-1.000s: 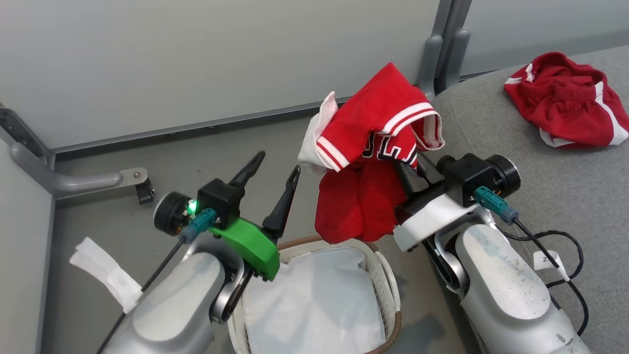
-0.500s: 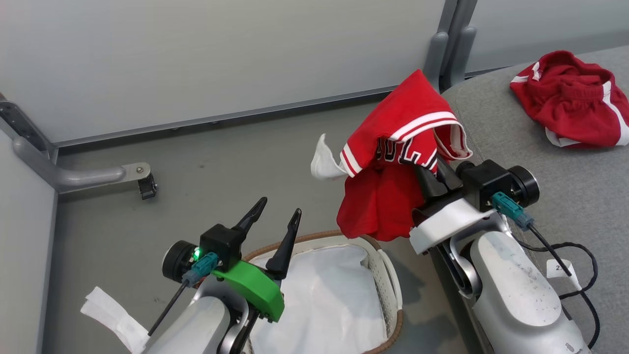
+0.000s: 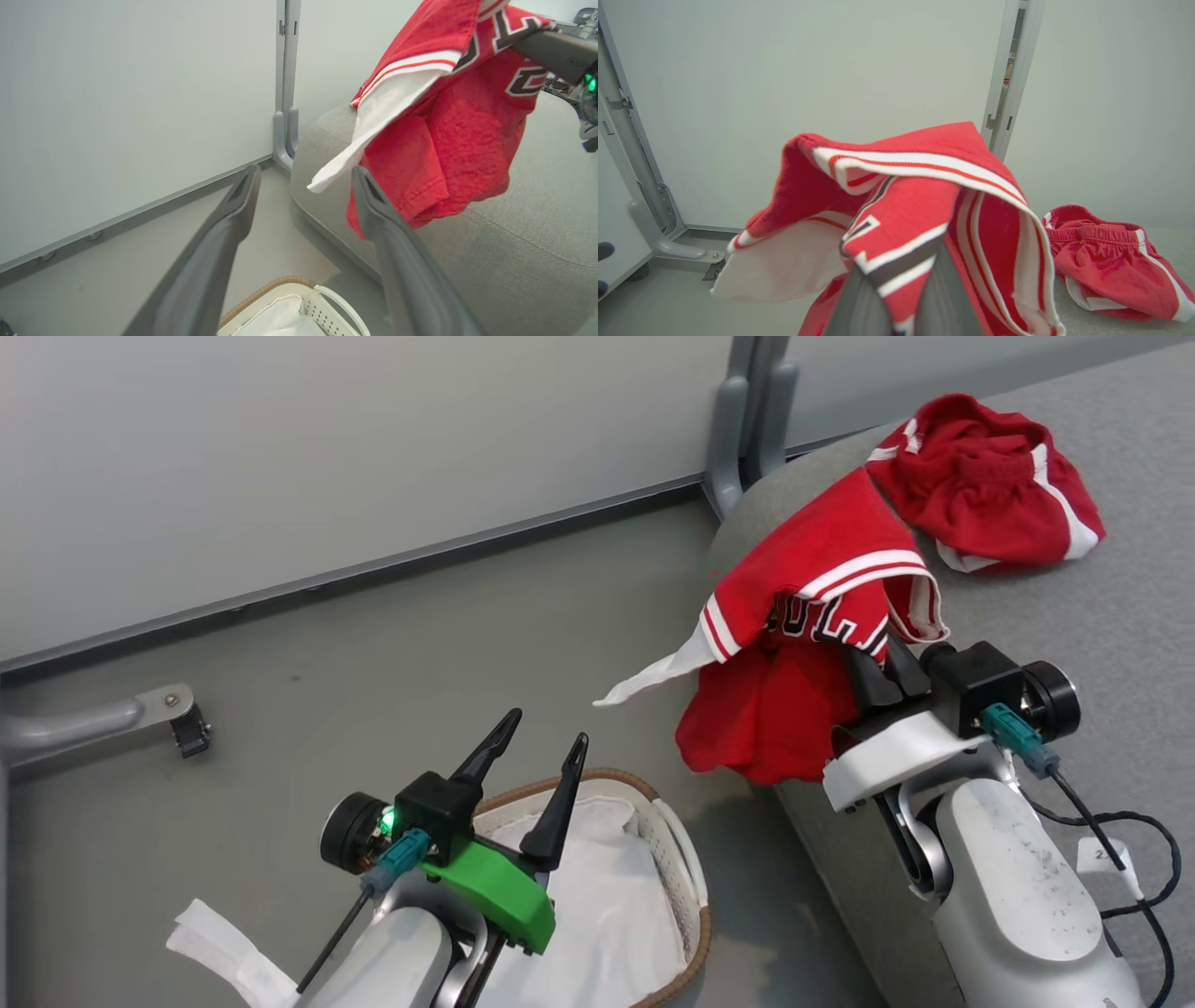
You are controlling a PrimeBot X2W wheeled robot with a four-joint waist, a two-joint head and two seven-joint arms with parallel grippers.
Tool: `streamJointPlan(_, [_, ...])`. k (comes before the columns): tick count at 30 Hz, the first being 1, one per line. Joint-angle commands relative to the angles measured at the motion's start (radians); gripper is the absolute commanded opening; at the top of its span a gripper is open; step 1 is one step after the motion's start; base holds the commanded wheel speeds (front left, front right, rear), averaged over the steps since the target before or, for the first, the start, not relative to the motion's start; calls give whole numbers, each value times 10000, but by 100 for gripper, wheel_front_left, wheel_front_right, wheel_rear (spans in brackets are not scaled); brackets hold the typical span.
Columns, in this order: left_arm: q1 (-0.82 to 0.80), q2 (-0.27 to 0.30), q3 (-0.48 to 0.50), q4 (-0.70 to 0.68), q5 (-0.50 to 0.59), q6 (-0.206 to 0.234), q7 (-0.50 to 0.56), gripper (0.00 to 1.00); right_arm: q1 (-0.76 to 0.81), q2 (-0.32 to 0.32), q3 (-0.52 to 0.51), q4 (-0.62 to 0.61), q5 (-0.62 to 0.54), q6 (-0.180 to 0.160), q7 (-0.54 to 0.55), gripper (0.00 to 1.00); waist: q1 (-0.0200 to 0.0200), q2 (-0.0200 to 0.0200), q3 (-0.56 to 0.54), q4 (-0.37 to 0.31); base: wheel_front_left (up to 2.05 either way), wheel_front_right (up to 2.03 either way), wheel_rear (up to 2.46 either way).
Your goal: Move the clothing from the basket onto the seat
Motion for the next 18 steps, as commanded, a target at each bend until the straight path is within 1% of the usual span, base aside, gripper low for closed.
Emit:
streamJointPlan(1, [141, -48, 56, -58, 96, -53, -30, 100, 166, -25, -112, -63, -78, -14, -4, 0, 0, 18, 181, -881, 0, 0, 0])
streamJointPlan(6, [122, -135, -17, -36, 492, -203, -20, 100, 328, -25, -541, -159, -220, -14, -4, 0, 0, 18, 405, -1863, 0, 0, 0])
streamJointPlan(10, [10, -233, -139, -35, 664, -307, -20, 100, 515, -26, -878, -237, -203, -14, -4, 0, 0, 18, 605, -2434, 0, 0, 0])
streamJointPlan(14, [-138, -230, -188, -10, 807, -364, -20, 100, 643, -16, -1097, -331, -146, -14, -4, 0, 0, 18, 831, -2828, 0, 0, 0])
streamJointPlan(18, [-227, -193, -208, 49, 899, -433, -20, 100, 758, -19, -1316, -434, -30, -14, -4, 0, 0, 18, 1021, -2996, 0, 0, 0])
